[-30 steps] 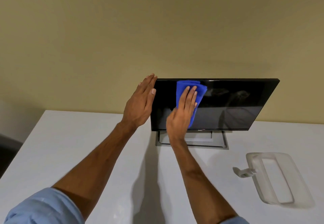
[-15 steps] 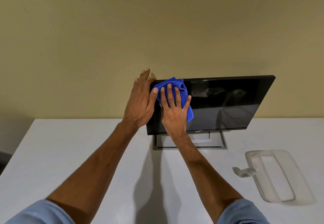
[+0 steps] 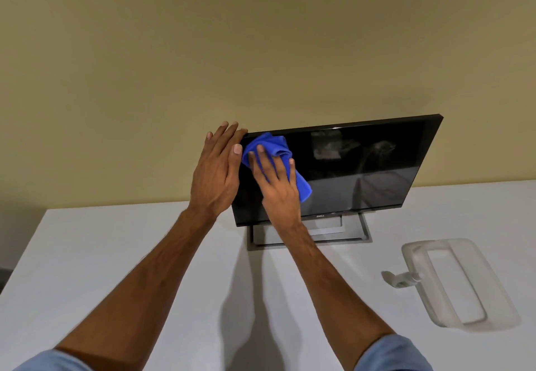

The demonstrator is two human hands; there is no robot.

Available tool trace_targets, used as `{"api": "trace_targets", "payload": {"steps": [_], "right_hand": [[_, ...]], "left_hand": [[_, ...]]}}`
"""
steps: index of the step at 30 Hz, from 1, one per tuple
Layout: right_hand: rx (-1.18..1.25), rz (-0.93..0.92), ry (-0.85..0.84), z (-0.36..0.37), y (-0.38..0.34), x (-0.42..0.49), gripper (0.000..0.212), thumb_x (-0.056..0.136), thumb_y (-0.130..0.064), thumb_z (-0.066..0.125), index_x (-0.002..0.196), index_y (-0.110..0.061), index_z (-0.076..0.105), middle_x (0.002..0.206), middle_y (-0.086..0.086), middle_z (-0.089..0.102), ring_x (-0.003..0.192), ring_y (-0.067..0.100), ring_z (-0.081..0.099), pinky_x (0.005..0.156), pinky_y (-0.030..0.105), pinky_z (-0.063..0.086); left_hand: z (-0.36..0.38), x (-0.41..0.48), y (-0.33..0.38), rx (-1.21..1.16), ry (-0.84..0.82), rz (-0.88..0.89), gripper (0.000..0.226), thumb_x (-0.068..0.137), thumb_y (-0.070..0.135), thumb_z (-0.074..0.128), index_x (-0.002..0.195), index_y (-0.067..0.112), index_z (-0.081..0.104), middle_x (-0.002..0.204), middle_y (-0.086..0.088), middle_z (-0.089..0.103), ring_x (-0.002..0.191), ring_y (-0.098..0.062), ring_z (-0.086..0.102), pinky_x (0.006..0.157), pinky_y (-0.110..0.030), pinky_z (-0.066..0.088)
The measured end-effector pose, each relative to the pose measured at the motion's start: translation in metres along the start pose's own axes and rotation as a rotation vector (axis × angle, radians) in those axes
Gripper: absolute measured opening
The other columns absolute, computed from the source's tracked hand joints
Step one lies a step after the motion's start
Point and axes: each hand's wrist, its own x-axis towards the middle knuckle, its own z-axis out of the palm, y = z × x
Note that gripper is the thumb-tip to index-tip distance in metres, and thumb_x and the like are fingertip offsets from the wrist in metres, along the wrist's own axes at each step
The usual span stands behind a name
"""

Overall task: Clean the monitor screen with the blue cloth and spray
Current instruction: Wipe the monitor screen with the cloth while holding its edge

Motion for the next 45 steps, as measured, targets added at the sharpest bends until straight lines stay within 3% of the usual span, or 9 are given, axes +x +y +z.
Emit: {"api": "trace_targets", "payload": {"steps": [9, 13, 16, 21, 24, 28, 33, 38, 45], "right_hand": [[0.189, 0.649, 0.285, -0.028, 0.051, 0.006, 0.12, 0.075, 0.027, 0.047, 0.176, -0.022, 0.003, 0.184, 0.009, 0.0, 0.171, 0.031, 0.001, 0.139, 0.05, 0.01], [0.208, 0.505, 0.207, -0.021, 0.011, 0.011, 0.118, 0.077, 0.023, 0.047, 0.176, -0.02, -0.002, 0.184, 0.006, -0.007, 0.171, 0.031, -0.001, 0.135, 0.06, 0.022], [0.187, 0.293, 0.051, -0.008, -0.022, 0.009, 0.125, 0.074, 0.019, 0.055, 0.175, -0.023, -0.005, 0.183, 0.002, -0.013, 0.17, 0.028, -0.01, 0.135, 0.062, 0.008], [0.05, -0.125, -0.144, 0.004, -0.032, -0.005, 0.107, 0.067, -0.002, 0.092, 0.163, -0.023, 0.049, 0.168, 0.004, 0.047, 0.158, 0.03, 0.027, 0.132, 0.058, 0.005], [0.006, -0.163, -0.149, -0.002, -0.009, -0.003, 0.101, 0.079, 0.0, 0.079, 0.168, -0.023, 0.038, 0.174, 0.005, 0.036, 0.161, 0.029, 0.025, 0.133, 0.056, -0.007], [-0.013, 0.036, -0.072, -0.013, 0.033, -0.009, 0.116, 0.082, 0.012, 0.053, 0.175, -0.024, -0.006, 0.182, -0.004, -0.016, 0.169, 0.022, -0.014, 0.134, 0.058, -0.011], [0.055, 0.378, 0.105, -0.039, 0.1, -0.012, 0.111, 0.076, 0.021, 0.048, 0.175, -0.014, 0.011, 0.183, 0.005, 0.003, 0.17, 0.031, 0.003, 0.133, 0.068, 0.015], [0.289, 0.729, 0.246, -0.074, 0.17, -0.011, 0.121, 0.061, 0.023, 0.04, 0.175, -0.011, 0.015, 0.184, 0.011, 0.003, 0.171, 0.031, 0.002, 0.136, 0.061, 0.007], [0.402, 0.8, 0.422, -0.072, 0.177, -0.001, 0.076, 0.1, 0.008, 0.043, 0.172, -0.002, 0.02, 0.182, 0.018, 0.011, 0.17, 0.035, 0.009, 0.137, 0.053, 0.014]], "left_hand": [[-0.003, -0.003, 0.003, -0.025, 0.023, -0.026, 0.059, 0.121, 0.037, 0.019, 0.164, 0.017, 0.053, 0.176, 0.002, 0.043, 0.17, -0.01, 0.022, 0.142, -0.039, 0.01], [-0.004, 0.002, 0.005, -0.009, 0.017, -0.009, 0.06, 0.121, 0.036, 0.018, 0.163, 0.014, 0.054, 0.174, 0.001, 0.045, 0.169, -0.008, 0.026, 0.142, -0.037, 0.012], [-0.005, 0.003, 0.006, 0.015, 0.024, -0.015, 0.059, 0.12, 0.035, 0.019, 0.164, 0.014, 0.052, 0.173, 0.0, 0.048, 0.167, -0.011, 0.033, 0.141, -0.037, 0.016], [-0.005, 0.003, 0.006, 0.099, 0.042, -0.017, 0.056, 0.121, 0.043, 0.017, 0.166, 0.036, 0.049, 0.168, 0.01, 0.053, 0.162, -0.011, 0.039, 0.138, -0.038, 0.028], [-0.002, 0.004, 0.007, 0.077, 0.02, -0.019, 0.058, 0.121, 0.041, 0.017, 0.164, 0.031, 0.054, 0.172, 0.007, 0.048, 0.166, -0.012, 0.033, 0.14, -0.037, 0.021], [0.003, 0.0, 0.006, 0.031, 0.039, -0.001, 0.059, 0.121, 0.039, 0.017, 0.164, 0.022, 0.054, 0.175, 0.002, 0.044, 0.169, -0.012, 0.026, 0.142, -0.041, 0.012], [0.007, 0.003, 0.003, -0.016, 0.038, 0.005, 0.062, 0.12, 0.044, 0.015, 0.164, 0.023, 0.053, 0.175, 0.001, 0.044, 0.171, -0.013, 0.022, 0.142, -0.042, 0.007], [0.011, 0.004, -0.002, -0.019, 0.041, 0.027, 0.059, 0.121, 0.043, 0.016, 0.164, 0.024, 0.053, 0.174, 0.003, 0.045, 0.171, -0.012, 0.021, 0.142, -0.039, 0.005], [0.016, 0.003, 0.0, -0.028, 0.058, 0.01, 0.059, 0.121, 0.041, 0.018, 0.163, 0.024, 0.055, 0.174, 0.002, 0.045, 0.171, -0.013, 0.022, 0.142, -0.042, 0.005]]}}
